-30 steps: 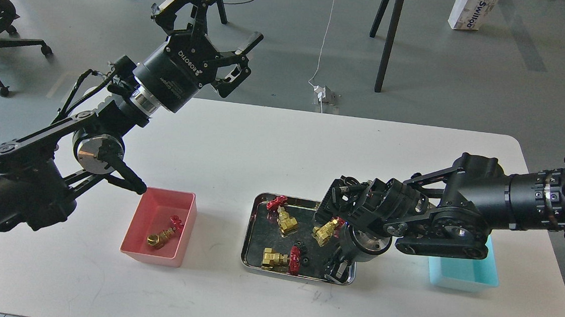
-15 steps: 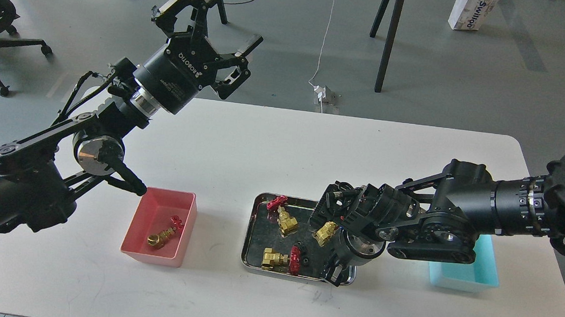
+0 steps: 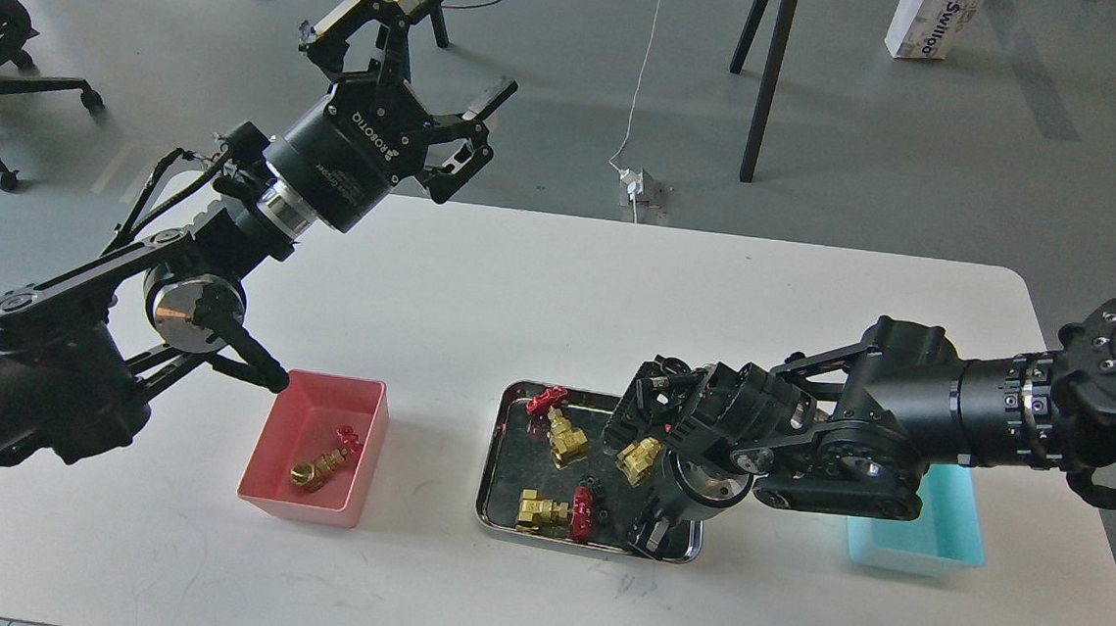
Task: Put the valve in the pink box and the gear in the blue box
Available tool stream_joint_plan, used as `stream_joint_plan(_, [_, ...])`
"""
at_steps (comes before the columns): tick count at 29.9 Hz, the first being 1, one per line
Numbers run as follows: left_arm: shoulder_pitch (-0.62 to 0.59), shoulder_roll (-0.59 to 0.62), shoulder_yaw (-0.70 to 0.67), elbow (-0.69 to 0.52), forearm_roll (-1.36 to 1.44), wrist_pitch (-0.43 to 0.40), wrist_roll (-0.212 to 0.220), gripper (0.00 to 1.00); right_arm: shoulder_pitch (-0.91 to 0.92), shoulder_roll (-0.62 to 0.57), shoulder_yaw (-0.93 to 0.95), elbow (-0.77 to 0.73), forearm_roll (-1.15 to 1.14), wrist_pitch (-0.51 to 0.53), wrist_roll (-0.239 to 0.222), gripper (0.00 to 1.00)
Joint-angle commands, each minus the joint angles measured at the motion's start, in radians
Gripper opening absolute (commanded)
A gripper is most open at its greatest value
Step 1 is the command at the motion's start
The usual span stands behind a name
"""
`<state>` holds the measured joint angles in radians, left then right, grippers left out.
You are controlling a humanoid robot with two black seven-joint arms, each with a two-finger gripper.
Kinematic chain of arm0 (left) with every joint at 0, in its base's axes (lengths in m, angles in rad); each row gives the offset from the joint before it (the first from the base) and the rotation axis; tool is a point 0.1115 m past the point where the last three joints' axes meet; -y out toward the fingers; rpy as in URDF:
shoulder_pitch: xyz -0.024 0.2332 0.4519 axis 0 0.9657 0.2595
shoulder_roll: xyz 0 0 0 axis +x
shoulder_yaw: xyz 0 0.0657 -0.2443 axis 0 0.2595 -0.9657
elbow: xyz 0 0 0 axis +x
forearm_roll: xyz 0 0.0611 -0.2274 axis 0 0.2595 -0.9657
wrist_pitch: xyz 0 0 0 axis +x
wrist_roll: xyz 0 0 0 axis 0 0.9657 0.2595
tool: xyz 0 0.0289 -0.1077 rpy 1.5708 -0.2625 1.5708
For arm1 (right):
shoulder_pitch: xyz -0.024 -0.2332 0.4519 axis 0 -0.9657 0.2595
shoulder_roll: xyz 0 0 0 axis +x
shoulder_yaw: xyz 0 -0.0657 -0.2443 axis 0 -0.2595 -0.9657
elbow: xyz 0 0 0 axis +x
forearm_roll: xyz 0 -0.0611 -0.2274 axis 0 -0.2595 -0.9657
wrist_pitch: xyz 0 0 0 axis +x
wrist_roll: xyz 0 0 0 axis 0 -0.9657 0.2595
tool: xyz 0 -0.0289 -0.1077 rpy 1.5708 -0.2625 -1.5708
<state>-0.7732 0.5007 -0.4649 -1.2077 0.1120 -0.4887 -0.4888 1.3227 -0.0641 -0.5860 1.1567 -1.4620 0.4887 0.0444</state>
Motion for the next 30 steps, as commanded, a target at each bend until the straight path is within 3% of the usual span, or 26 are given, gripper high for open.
stream_joint_plan(1, [0.0,0.001,0.0,0.004,0.0,0.0,0.0,0.85,0.001,0.0,0.0,0.0,0.0,0.0,0.0,0.38])
stream_joint_plan(6, [0.0,-0.001,0.0,0.005,0.0,0.0,0.0,0.86,0.001,0.0,-0.003,0.0,0.0,0.0,0.0,0.31])
stream_joint_plan(30, [0.014,-0.001,0.0,0.005,0.0,0.0,0.0,0.86,0.015,-0.011,-0.002,0.014,0.002,0.0,0.0,0.21])
